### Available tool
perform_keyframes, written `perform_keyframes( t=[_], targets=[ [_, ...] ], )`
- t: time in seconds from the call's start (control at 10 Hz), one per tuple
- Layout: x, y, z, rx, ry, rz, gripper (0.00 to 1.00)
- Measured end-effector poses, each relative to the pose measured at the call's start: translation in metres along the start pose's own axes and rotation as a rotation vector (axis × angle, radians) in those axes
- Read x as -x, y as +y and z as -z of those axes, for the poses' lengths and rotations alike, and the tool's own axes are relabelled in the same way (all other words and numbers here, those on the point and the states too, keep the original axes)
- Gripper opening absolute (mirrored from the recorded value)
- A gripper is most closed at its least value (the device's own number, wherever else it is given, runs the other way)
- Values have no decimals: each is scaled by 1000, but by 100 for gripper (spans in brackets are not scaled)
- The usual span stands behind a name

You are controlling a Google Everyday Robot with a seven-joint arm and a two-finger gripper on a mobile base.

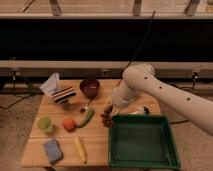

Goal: Place grapes in tray

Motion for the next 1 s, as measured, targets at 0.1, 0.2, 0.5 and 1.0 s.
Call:
perform_keyframes(
  t=[0.1, 0.2, 0.5, 1.0],
  targets=[
    [-12, 13, 4, 6, 6, -30, 0],
    [-18, 23, 5, 12, 7, -52, 2],
    [-31, 57, -2, 39, -13, -136, 31],
    [-39, 100, -37, 99, -56, -228, 78]
  ],
)
